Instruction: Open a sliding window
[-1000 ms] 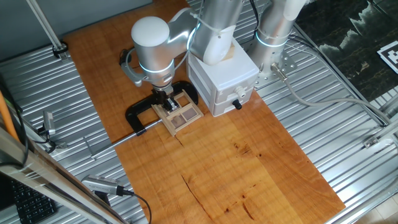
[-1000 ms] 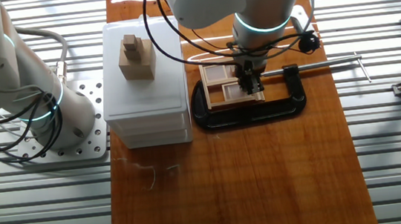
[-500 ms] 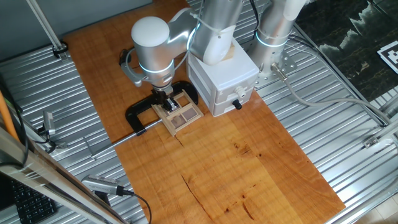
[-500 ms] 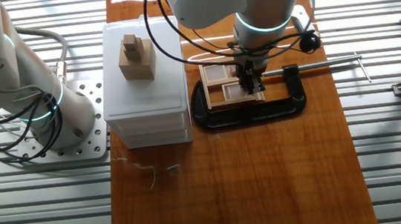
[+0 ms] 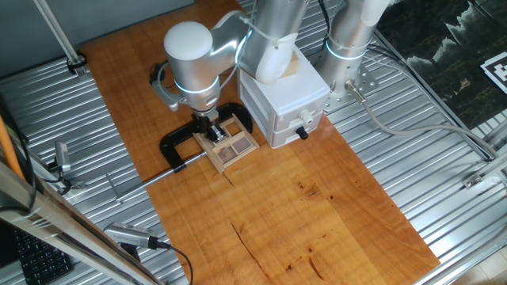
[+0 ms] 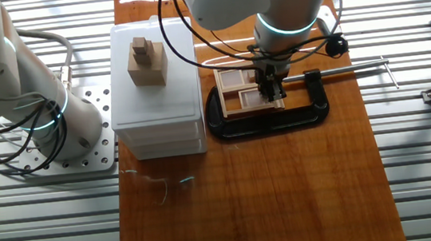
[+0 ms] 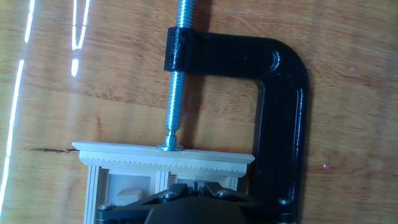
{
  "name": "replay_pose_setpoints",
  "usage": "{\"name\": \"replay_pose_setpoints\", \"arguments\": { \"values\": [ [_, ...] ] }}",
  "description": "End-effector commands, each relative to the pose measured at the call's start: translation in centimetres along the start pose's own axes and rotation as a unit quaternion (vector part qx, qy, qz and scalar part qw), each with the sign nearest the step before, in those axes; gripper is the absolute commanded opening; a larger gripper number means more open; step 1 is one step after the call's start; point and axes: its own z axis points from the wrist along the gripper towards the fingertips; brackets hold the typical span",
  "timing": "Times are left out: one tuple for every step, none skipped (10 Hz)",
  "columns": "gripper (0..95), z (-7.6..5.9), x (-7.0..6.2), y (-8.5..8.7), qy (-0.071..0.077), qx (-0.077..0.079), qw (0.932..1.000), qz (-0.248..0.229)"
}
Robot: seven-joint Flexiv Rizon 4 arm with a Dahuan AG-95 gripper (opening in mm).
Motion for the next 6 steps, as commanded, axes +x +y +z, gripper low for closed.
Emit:
{"name": "replay_pose_setpoints", "arguments": {
  "values": [
    [0.0, -0.32, 0.25, 0.19, 0.004, 0.0, 1.0, 0.004],
    [0.0, -0.39, 0.29, 0.22, 0.005, -0.001, 1.0, 0.004],
    [0.0, -0.46, 0.34, 0.26, 0.006, -0.002, 1.0, 0.006],
    [0.0, -0.51, 0.37, 0.3, 0.008, -0.002, 0.9999, 0.007],
    [0.0, -0.56, 0.42, 0.32, 0.014, -0.003, 0.9999, 0.009],
    [0.0, -0.57, 0.43, 0.31, 0.015, -0.004, 0.9998, 0.009]
  ]
}}
